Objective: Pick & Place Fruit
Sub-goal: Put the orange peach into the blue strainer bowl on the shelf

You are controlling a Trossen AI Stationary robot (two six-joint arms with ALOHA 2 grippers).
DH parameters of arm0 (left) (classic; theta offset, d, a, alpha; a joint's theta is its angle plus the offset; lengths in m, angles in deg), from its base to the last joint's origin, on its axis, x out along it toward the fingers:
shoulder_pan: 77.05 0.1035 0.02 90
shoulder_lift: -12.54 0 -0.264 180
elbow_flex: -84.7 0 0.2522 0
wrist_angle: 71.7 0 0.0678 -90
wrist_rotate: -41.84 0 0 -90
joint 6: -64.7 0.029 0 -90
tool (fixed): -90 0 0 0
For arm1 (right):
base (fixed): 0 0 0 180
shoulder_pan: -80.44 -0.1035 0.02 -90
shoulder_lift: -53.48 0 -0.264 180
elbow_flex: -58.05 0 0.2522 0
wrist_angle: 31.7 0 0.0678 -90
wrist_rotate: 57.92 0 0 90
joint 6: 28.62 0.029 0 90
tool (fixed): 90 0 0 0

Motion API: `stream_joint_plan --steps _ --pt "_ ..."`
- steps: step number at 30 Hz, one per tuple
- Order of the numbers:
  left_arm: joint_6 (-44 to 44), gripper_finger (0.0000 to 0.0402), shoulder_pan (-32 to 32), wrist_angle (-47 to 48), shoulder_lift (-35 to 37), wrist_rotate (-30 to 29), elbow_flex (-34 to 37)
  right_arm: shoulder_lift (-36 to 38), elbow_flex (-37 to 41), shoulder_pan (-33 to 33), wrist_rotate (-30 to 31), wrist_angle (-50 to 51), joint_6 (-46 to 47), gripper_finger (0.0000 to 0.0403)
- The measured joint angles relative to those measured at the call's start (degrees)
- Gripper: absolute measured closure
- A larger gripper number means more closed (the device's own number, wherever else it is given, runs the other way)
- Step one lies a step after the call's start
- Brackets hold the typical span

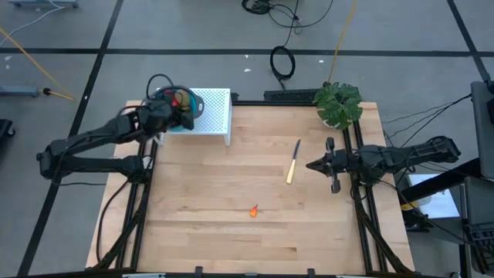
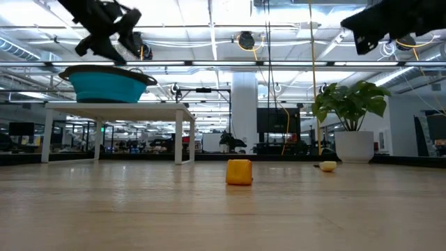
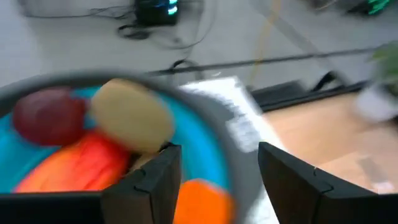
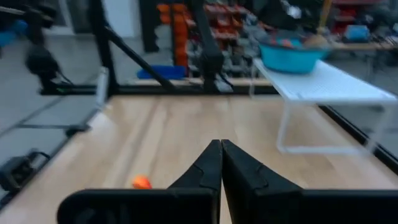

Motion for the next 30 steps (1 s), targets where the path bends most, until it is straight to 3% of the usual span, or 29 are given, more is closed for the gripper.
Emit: stream_joint_plan --steps 4,8,16,24,30 --pt "0.0 0.0197 -2.7 -5.2 1.2 4.9 -1.1 -2.3 0.0 0.0 -3.9 -3.2 -1.3 0.0402" --pt "2.2 0.0222 -7.5 -9.2 2.4 5.6 -1.1 -6.1 0.0 0.0 -1.1 -3.1 3.2 0.0402" --pt "7.9 0.0299 -17.0 -12.7 3.3 5.7 -1.1 -14.6 -2.3 0.0 6.5 -2.8 13.1 0.0403" --pt "11.5 0.0388 -26.2 -16.1 3.2 5.7 -1.1 -23.9 -8.6 0.0 6.4 -0.5 13.3 0.0403" --pt "11.7 0.0394 -35.2 -22.8 1.2 8.1 -1.1 -29.5 -11.5 0.0 3.3 -0.7 11.7 0.0403"
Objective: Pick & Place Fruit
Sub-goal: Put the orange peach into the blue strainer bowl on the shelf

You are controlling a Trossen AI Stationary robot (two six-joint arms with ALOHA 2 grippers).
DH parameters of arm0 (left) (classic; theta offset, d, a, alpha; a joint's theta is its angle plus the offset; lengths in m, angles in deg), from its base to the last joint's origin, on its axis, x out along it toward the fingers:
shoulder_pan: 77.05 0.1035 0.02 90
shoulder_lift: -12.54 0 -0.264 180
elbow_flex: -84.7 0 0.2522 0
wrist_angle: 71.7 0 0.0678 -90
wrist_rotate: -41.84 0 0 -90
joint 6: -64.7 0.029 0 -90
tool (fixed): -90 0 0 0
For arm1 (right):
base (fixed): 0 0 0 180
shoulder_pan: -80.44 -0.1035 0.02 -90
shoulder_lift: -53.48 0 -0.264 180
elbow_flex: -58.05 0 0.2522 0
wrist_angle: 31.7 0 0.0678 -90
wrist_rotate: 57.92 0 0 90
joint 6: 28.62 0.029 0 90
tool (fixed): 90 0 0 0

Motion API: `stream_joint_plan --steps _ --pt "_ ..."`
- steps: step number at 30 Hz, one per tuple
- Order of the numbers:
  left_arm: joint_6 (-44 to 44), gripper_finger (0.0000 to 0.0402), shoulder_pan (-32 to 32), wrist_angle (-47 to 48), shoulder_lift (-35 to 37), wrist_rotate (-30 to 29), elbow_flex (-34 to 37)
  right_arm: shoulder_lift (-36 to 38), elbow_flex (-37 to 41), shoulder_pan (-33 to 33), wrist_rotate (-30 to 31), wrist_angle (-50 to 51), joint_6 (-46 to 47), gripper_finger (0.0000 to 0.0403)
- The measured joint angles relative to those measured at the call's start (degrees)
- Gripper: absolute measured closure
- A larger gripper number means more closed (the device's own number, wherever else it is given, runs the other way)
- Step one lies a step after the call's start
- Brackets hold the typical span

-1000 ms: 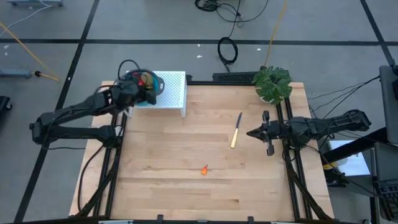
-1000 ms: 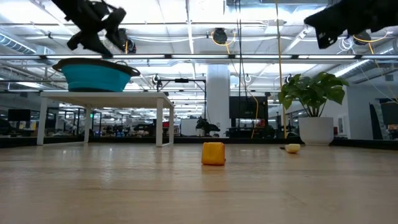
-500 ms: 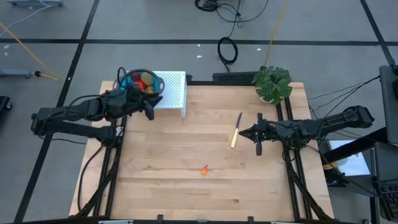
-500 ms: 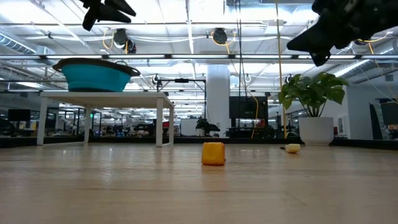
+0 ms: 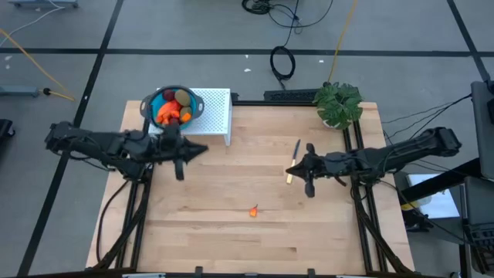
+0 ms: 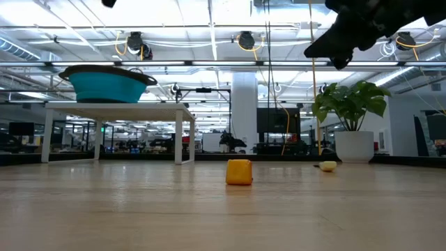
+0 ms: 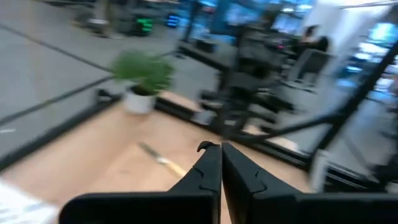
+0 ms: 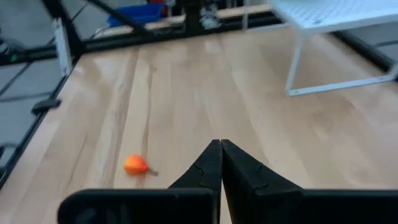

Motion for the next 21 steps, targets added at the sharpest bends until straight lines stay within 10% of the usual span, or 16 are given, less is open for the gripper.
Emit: stream_joint_plan --steps 8,21 --pt "-0.6 0.0400 -9.4 -9.2 -13.9 -1.8 -2.1 -1.8 -0.3 0.0 -1.6 -1.2 -2.0 0.0403" --pt "-9.3 0.0401 -9.5 28.6 -38.7 3.2 -30.6 -0.8 -0.4 0.0 -3.2 -1.2 -6.7 0.0403"
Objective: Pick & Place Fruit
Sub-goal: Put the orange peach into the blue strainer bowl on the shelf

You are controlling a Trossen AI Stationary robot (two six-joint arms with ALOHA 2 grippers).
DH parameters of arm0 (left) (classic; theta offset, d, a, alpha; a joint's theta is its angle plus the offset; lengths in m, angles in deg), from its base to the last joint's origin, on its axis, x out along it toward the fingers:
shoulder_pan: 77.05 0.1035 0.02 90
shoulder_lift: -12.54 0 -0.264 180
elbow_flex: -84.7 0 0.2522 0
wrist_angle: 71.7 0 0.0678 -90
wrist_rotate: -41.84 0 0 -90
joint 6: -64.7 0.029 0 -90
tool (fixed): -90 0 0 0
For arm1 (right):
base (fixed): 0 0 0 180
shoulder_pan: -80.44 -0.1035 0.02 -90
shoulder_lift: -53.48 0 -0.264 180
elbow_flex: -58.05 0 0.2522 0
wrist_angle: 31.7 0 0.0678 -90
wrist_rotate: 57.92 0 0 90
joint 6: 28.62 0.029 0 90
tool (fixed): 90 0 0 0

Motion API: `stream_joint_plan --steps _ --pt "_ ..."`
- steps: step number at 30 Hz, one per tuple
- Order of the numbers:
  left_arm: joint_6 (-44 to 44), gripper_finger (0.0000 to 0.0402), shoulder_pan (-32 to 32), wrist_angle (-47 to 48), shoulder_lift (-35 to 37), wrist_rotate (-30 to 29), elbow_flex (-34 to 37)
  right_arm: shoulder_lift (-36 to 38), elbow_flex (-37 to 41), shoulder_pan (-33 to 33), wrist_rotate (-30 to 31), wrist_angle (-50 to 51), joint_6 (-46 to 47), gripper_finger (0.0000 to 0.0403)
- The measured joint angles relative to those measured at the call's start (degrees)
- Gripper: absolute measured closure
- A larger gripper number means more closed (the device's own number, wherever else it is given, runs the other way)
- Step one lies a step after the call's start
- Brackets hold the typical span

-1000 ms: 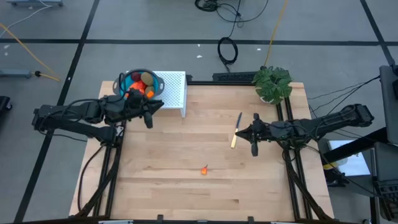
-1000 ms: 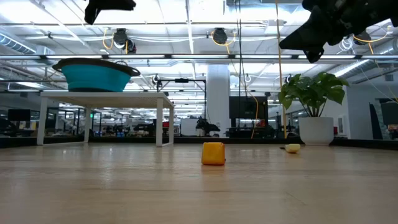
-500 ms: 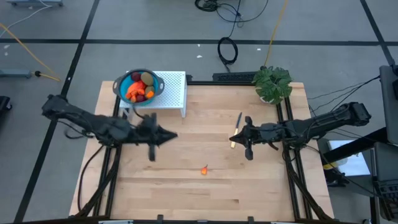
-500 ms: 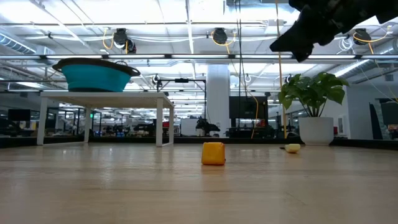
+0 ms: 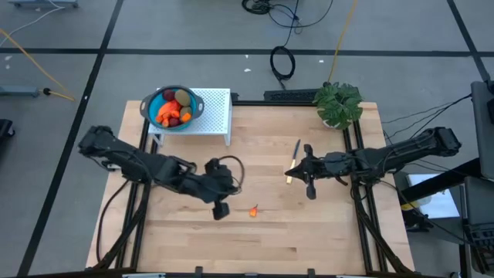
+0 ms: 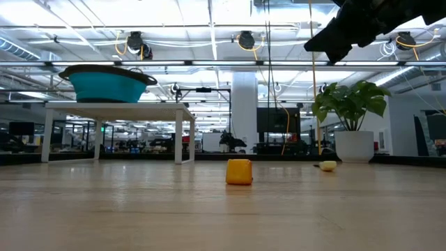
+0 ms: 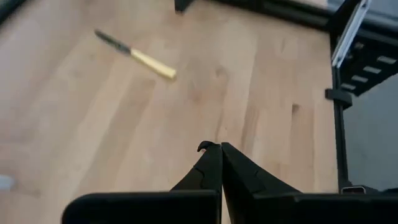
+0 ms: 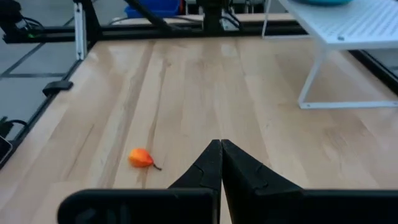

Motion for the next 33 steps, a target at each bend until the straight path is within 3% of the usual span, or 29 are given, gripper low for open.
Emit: stream_joint_plan --steps 7,16,24,33 --pt "-8.4 0.0401 0.3 1.9 -7.6 2.8 -5.0 6.7 2.8 0.0 -0.4 0.0 -2.0 0.0403" --pt "-26.1 0.0401 2.8 0.9 -13.4 4.4 -5.9 17.0 7.5 0.0 -10.4 0.0 -5.8 0.0403" --pt "-35.8 0.0401 2.9 0.2 -18.2 8.3 -5.9 23.4 11.6 0.0 -10.3 0.0 -6.7 0.0403" --pt "-57.0 0.0401 -0.1 -4.1 -23.9 8.0 -5.9 26.5 14.2 0.0 -10.5 -0.1 -10.2 0.0403"
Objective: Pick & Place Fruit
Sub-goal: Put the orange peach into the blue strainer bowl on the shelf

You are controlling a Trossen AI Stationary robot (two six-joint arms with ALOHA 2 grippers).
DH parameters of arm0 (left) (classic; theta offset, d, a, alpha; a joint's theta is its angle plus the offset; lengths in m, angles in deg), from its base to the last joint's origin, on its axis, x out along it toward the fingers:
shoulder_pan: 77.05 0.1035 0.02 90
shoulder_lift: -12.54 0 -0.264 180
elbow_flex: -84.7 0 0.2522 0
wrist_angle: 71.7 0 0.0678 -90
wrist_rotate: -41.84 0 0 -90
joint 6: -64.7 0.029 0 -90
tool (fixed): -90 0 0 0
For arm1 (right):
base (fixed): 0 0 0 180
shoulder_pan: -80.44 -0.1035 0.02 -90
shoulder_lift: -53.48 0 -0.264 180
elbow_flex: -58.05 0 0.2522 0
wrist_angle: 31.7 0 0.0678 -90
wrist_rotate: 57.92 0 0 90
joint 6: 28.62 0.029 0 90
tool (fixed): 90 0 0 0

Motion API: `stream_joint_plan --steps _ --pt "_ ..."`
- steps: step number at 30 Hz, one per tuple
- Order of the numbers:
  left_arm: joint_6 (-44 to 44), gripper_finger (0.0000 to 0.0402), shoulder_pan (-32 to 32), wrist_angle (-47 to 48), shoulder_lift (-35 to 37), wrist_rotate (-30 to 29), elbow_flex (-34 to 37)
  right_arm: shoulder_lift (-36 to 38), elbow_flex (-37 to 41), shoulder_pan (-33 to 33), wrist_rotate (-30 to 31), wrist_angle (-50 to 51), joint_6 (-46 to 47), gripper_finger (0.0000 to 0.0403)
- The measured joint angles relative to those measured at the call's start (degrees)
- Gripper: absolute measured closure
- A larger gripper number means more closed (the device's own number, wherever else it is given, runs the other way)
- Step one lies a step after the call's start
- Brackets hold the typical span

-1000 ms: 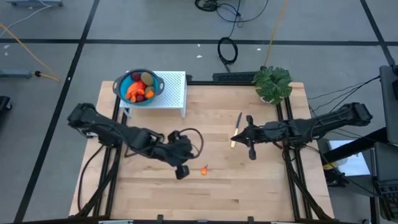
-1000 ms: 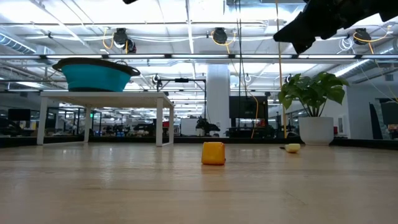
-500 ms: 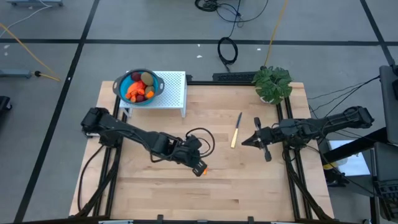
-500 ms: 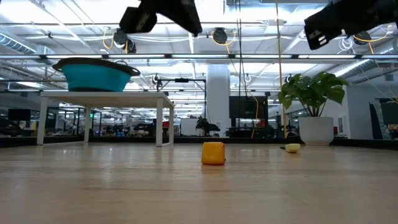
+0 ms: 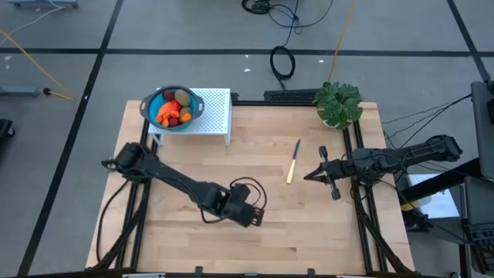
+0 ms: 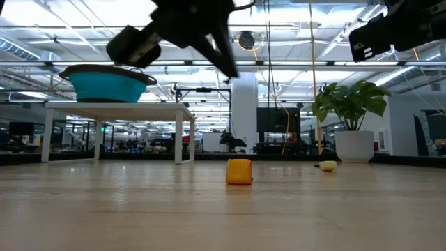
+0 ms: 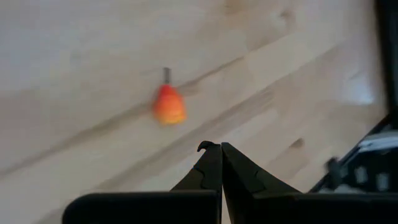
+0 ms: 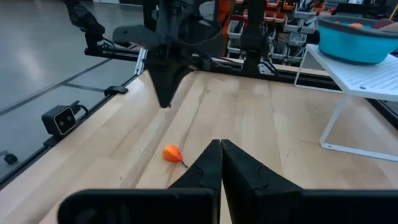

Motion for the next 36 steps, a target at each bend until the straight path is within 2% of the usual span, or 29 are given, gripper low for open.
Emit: stream_joint_plan --steps 4,12,23,27,36 --pt "-3.4 0.0402 -1.0 -2.6 -4.4 -2.5 -3.1 0.5 0.3 0.0 -2.3 0.1 -0.3 0.0403" --pt "-6.1 0.0402 -0.5 12.1 -14.7 -2.0 -16.1 0.5 0.3 0.0 -7.5 0.0 -1.5 0.0403" --pt "-5.9 0.0392 0.8 14.3 -15.8 -0.8 -16.7 0.5 0.3 0.0 -9.2 0.0 -1.6 0.0403" --pt "-5.4 0.0351 0.8 14.1 -15.8 -1.5 -16.7 0.5 0.3 0.0 -9.2 0.0 -1.9 0.0403" --pt "-5.0 0.0209 0.9 15.3 -16.3 -3.9 -16.7 0.5 0.3 0.0 -9.2 0.0 -4.0 0.0403"
